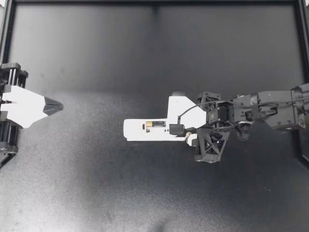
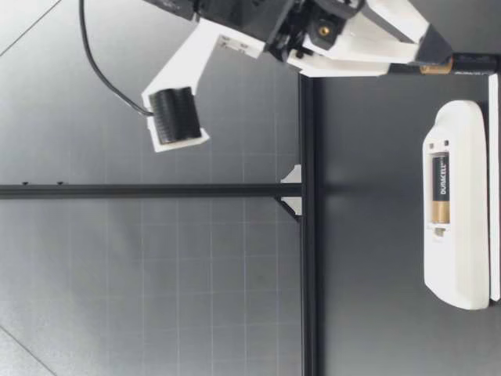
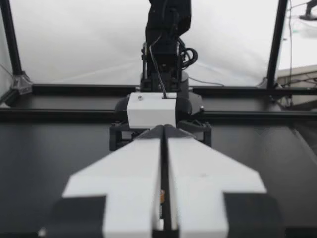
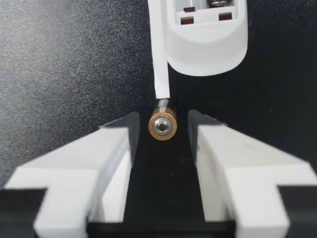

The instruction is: Place the battery into the slot of the remote controller.

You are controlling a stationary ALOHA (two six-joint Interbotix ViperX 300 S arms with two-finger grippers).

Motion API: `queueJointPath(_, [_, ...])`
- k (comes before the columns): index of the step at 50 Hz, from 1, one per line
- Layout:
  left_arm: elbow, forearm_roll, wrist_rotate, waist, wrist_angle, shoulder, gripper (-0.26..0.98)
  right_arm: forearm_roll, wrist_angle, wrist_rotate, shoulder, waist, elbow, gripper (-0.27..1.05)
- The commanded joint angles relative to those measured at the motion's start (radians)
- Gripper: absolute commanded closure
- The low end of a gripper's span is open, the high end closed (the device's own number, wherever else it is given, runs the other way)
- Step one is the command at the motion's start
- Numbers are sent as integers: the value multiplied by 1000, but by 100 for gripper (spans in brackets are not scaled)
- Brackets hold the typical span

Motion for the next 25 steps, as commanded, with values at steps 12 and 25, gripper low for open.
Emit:
queueJointPath(12, [-12,-2,-3,2,-3,5,89,-9,-21,0,-3,5,-20,35])
queueJointPath(25, [-11,-2,-5,2,-3,5,89,-9,-12,0,6,5,-20,51])
